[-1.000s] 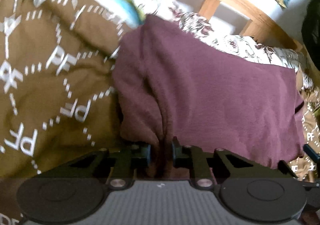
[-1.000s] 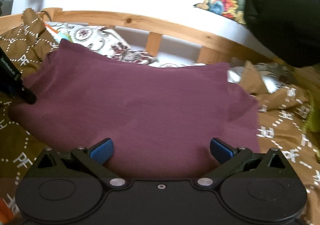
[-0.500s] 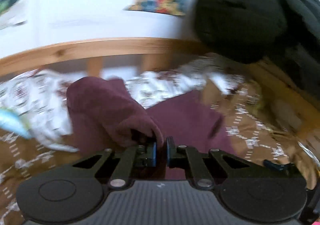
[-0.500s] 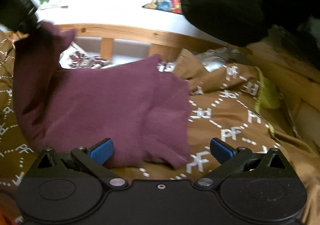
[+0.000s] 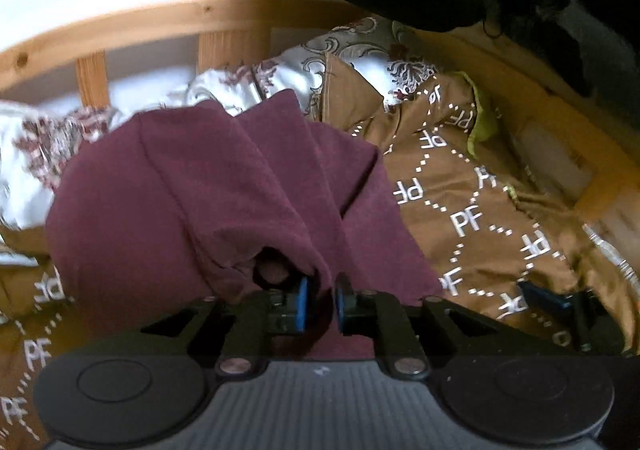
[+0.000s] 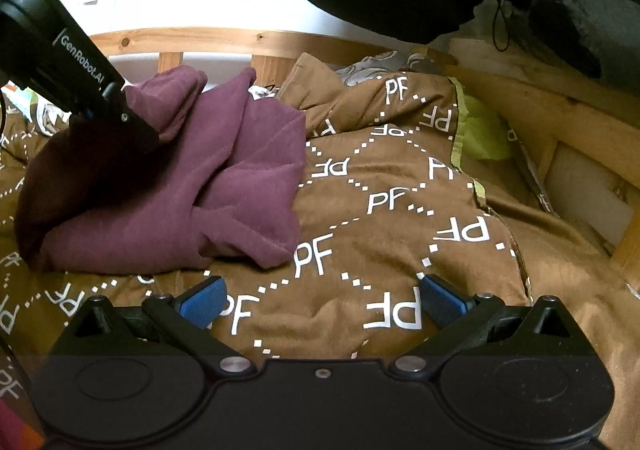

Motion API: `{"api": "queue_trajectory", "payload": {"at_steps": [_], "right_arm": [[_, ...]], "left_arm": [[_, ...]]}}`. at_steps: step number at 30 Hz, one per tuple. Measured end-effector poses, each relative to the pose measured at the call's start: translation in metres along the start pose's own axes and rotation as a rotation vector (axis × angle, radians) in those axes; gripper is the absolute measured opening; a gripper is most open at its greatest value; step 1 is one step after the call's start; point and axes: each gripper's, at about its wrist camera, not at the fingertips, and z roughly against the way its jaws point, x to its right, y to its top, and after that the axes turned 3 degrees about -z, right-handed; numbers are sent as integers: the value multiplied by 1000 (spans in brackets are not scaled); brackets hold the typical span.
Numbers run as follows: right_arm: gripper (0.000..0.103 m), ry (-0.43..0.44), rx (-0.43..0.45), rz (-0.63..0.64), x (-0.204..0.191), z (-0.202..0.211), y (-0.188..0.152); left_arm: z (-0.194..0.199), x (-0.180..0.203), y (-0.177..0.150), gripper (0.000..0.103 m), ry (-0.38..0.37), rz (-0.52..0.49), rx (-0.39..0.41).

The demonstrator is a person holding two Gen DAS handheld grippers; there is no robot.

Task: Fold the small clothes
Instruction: 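Grasp the shirt's side edge with the left tool, fold it inward, open, then move the right tool to the shirt's opposite side edge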

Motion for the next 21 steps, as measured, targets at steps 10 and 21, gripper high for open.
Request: {"api": "queue_trajectory", "payload": {"at_steps": [10, 21], "right_arm": [[102, -52, 0, 3, -13, -6, 10], [102, 60, 50, -110, -25, -8, 69]], "left_arm": [[75, -36, -24, 93, -161, 54, 104], [88, -62, -74, 102, 82, 11, 103]]}}
